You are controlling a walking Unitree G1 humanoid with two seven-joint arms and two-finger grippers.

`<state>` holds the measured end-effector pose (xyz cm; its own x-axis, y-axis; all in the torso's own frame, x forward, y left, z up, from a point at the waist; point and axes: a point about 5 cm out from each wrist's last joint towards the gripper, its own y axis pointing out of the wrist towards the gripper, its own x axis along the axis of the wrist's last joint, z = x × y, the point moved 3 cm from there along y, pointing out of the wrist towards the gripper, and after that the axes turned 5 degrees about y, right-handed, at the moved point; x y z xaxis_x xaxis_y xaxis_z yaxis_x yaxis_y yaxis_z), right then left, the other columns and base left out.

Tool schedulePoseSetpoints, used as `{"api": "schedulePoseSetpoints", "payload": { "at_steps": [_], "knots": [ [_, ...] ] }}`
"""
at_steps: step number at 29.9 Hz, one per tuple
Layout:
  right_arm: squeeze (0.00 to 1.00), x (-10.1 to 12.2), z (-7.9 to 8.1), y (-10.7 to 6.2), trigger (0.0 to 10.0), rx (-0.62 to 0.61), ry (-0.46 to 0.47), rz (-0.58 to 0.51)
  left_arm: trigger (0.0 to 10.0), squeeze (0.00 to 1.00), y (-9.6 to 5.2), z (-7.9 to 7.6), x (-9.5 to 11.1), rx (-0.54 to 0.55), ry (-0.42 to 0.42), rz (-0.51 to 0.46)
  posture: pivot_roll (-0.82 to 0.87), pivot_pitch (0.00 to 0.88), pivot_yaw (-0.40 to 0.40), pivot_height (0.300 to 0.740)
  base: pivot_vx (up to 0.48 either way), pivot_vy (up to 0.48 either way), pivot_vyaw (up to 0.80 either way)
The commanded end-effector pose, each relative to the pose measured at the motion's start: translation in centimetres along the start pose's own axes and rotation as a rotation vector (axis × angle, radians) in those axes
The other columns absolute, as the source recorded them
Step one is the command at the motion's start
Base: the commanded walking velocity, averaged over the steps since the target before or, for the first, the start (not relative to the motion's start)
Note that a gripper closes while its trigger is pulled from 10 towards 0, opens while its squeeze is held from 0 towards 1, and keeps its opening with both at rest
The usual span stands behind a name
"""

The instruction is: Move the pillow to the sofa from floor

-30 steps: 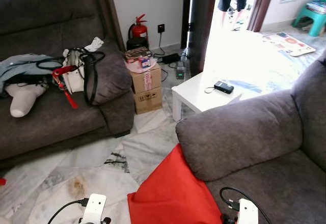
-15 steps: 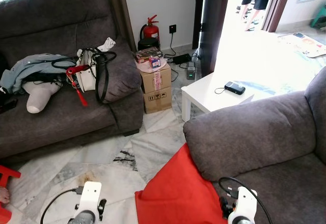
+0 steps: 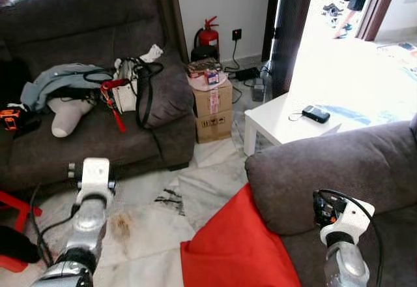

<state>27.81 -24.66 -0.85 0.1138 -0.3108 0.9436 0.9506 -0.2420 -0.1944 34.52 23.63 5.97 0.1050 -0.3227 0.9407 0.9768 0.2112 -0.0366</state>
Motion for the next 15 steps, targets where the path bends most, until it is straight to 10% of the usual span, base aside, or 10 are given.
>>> {"api": "schedulePoseSetpoints", "payload": {
  "at_steps": [1, 15],
  "knots": [
    [0.0, 0.5, -0.5, -0.1, 10.0, -0.012, 0.012, -0.033, 10.0, 0.0, -0.6, -0.1, -0.6, -0.011, 0.011, -0.002, -0.05, 0.0, 0.093, 0.74, 0.0, 0.0, 0.0],
    [0.0, 5.4, 0.6, -1.4, 10.0, 0.087, -0.036, -0.335, 10.0, 0.0, -0.2, -1.5, 6.4, -0.024, 0.005, -0.313, -0.13, 0.0, 0.133, 0.74, 0.0, 0.0, 0.0]
  ]
}}
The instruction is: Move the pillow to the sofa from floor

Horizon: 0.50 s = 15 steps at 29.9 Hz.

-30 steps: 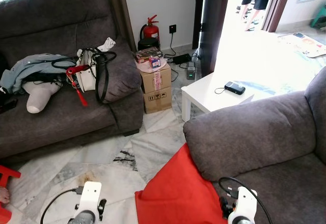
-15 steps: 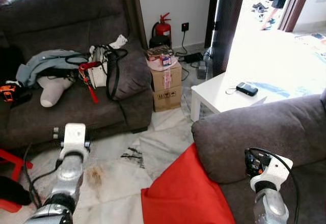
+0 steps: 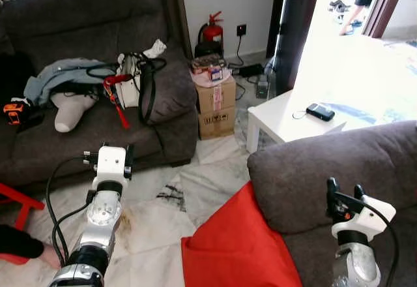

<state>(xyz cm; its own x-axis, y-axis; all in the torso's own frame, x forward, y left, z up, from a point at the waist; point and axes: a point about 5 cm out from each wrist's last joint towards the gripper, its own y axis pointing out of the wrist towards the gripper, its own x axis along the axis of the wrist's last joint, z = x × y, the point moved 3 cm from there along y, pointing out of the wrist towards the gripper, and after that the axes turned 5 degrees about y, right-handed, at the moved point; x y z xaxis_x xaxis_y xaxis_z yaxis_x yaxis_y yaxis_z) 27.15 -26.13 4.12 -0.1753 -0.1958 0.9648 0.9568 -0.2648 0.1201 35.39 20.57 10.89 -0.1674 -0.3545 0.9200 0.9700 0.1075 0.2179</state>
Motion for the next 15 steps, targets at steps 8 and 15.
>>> {"api": "schedulePoseSetpoints", "payload": {
  "at_steps": [8, 15],
  "knots": [
    [0.0, 1.4, 4.6, -0.9, 10.0, 0.152, 0.021, -0.088, 10.0, 0.0, -0.6, -1.0, 4.0, -0.069, -0.004, -0.161, -0.08, 0.0, 0.126, 0.74, 0.0, 0.0, 0.0],
    [0.0, 0.5, 7.4, -0.6, 10.0, 0.282, 0.037, -0.028, 10.0, 0.0, -1.0, -1.2, 5.2, -0.068, -0.002, -0.195, 0.01, 0.0, 0.073, 0.74, 0.0, 0.0, 0.0]
  ]
}}
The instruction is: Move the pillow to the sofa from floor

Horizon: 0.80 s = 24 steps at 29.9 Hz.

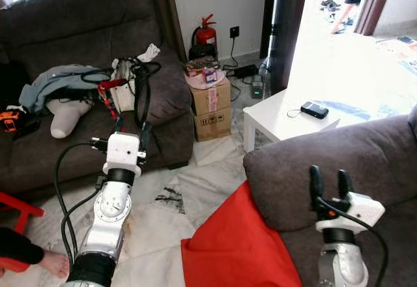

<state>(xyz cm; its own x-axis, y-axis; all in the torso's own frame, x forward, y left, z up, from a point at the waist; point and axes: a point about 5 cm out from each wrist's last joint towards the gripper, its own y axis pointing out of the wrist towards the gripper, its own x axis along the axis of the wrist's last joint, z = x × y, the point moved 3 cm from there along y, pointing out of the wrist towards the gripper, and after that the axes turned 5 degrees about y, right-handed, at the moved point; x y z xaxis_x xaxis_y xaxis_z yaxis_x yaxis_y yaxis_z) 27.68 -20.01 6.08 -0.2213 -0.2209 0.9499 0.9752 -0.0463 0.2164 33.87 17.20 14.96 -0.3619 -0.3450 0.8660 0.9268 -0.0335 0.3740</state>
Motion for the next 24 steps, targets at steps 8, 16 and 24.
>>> {"api": "schedulePoseSetpoints", "payload": {
  "at_steps": [8, 16, 24],
  "knots": [
    [0.0, -0.1, 2.4, 3.1, 10.0, 0.097, 0.033, 0.021, 10.0, 0.0, 0.6, 0.3, 0.8, -0.035, 0.018, -0.002, 0.03, 0.0, 0.13, 0.74, 0.0, 0.0, 0.0],
    [0.0, 0.0, 2.7, 4.7, 10.0, 0.066, 0.053, 0.016, 10.0, 0.0, 2.6, -0.3, 0.5, -0.095, 0.013, 0.043, -0.04, 0.0, 0.199, 0.74, 0.0, 0.0, 0.0],
    [0.0, 0.6, 2.7, 4.9, 10.0, 0.095, 0.025, 0.013, 10.0, 0.0, 3.1, -1.8, 0.1, -0.112, -0.035, 0.079, -0.07, 0.0, 0.17, 0.74, 0.0, 0.0, 0.0]
  ]
}}
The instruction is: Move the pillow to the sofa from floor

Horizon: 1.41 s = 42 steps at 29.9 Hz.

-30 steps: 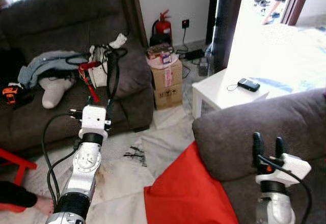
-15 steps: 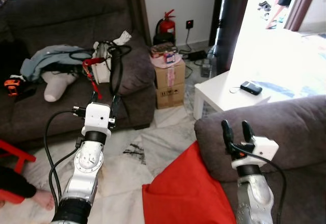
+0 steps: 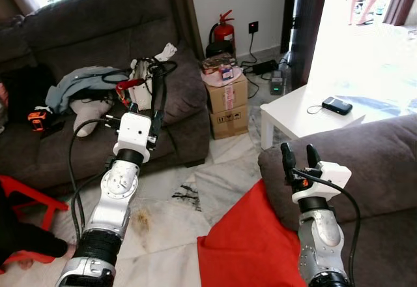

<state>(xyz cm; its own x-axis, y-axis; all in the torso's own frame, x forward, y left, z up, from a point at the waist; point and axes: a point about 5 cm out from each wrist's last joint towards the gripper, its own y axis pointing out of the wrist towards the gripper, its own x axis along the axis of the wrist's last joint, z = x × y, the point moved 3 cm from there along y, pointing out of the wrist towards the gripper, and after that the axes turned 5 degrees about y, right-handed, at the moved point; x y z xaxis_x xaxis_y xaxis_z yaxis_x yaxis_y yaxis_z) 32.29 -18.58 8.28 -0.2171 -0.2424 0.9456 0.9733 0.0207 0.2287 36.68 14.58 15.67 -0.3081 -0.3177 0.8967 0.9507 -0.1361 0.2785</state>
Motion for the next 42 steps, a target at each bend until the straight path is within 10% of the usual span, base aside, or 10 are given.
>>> {"api": "schedulePoseSetpoints", "payload": {
  "at_steps": [1, 15, 42],
  "knots": [
    [0.0, -0.2, 0.8, 0.0, 10.0, 0.029, 0.0, 0.013, 10.0, 0.0, 0.0, 0.8, -0.5, 0.023, -0.009, 0.025, -0.07, 0.0, 0.159, 0.74, 0.0, 0.0, 0.0],
    [0.0, 0.4, 0.4, 0.5, 10.0, 0.142, -0.056, 0.081, 10.0, 0.0, -2.4, 1.0, -2.9, 0.149, -0.076, 0.101, -0.04, 0.0, -0.055, 0.74, 0.0, 0.0, 0.0],
    [0.0, -0.4, 0.5, -1.2, 10.0, 0.077, -0.024, 0.095, 10.0, 0.0, -3.5, 1.4, -2.6, 0.113, -0.043, 0.097, -0.03, 0.0, 0.04, 0.74, 0.0, 0.0, 0.0]
  ]
}}
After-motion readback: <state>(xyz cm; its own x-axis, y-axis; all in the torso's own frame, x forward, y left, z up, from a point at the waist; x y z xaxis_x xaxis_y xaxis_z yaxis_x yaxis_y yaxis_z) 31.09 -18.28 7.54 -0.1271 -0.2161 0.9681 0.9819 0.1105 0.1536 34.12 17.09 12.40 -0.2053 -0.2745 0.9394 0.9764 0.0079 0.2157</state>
